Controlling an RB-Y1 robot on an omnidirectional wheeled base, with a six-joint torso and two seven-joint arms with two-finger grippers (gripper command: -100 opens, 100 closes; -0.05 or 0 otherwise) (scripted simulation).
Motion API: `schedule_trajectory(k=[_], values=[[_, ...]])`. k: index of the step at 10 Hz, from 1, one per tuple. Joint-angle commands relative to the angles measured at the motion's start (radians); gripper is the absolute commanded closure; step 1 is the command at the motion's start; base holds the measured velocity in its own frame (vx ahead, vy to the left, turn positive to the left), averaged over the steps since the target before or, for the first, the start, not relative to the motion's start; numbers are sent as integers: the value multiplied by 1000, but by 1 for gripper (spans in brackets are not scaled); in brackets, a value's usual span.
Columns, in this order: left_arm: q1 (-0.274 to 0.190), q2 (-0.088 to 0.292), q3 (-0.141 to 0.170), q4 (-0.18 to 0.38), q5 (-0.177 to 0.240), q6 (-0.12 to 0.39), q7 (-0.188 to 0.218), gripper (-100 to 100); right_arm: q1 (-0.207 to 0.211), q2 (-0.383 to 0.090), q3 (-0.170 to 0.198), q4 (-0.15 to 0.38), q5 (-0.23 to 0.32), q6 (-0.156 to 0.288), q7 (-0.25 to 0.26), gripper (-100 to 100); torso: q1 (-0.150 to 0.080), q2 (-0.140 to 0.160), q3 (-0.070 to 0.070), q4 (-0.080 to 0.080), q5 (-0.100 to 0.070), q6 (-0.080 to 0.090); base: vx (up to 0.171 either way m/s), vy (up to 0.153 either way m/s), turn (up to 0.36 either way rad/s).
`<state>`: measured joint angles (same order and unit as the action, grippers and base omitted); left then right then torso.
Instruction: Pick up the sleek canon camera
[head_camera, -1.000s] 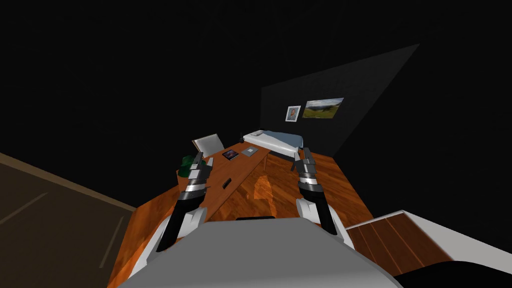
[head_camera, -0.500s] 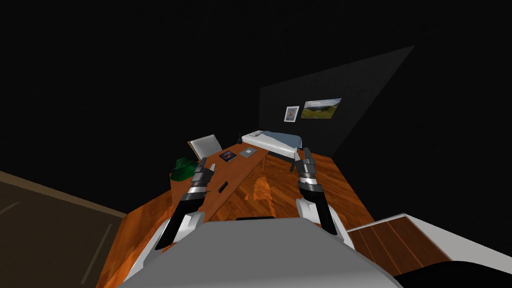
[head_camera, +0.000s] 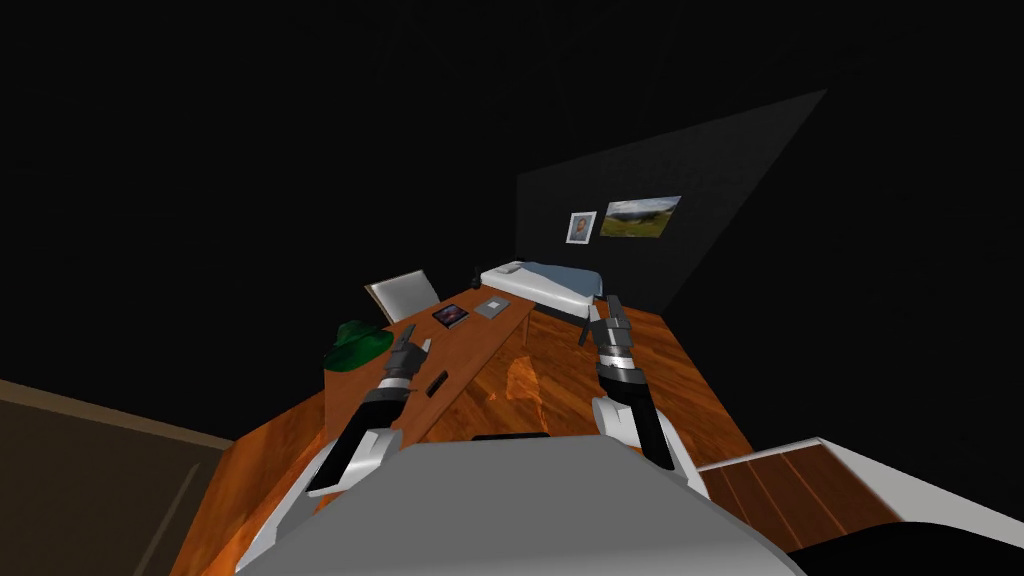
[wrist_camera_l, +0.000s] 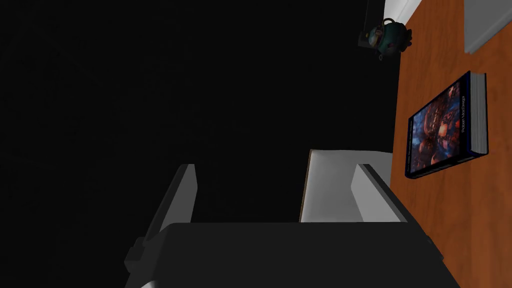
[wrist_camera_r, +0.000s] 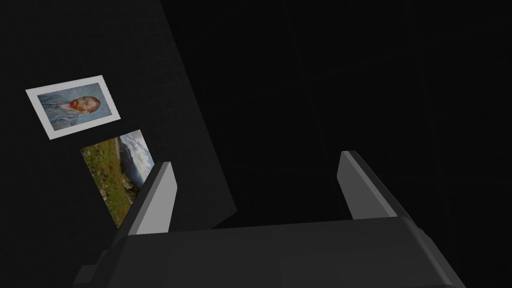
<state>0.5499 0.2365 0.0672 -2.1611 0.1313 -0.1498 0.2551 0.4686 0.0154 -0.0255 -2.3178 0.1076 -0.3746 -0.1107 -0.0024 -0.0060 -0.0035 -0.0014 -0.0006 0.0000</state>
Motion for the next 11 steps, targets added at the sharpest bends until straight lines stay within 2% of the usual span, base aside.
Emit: schedule_trajectory(k=[1,2,3,4,5,6,8,9,10,11], values=[[1,31,5,42,48,50,29,-100,0,0,0,0,0,0,0,0,0,0,0,0,0,0,122,-59,-53],[1,31,5,42,48,63,29,-100,0,0,0,0,0,0,0,0,-1,-2,-1,0,0,0,90,-56,-19],[7,53,7,69,82,97,49,-100,0,0,0,0,0,0,0,0,-1,0,0,0,0,0,89,-56,-35],[7,53,7,69,82,101,49,-100,0,0,0,0,0,0,0,0,-1,0,0,0,0,0,66,-42,-13],[13,75,10,96,116,136,69,-100,0,0,0,0,0,0,0,0,-1,1,0,0,0,0,72,-50,-39],[13,75,10,96,116,140,69,-100,0,0,0,0,0,0,0,0,-1,1,1,0,0,0,68,-39,-15],[25,122,15,153,184,211,110,-100,0,0,0,0,0,0,0,0,0,0,0,0,0,0,109,-53,-54],[25,122,15,153,185,221,110,-100,0,0,0,0,0,0,0,0,-1,-1,-1,0,0,0,90,-48,-16],[30,145,18,183,219,254,131,-100,0,0,0,0,0,0,0,0,-1,0,0,0,0,0,96,-45,-46],[30,145,18,183,219,263,131,-100,0,0,0,0,0,0,0,0,-1,0,0,0,0,0,68,-28,-18]])
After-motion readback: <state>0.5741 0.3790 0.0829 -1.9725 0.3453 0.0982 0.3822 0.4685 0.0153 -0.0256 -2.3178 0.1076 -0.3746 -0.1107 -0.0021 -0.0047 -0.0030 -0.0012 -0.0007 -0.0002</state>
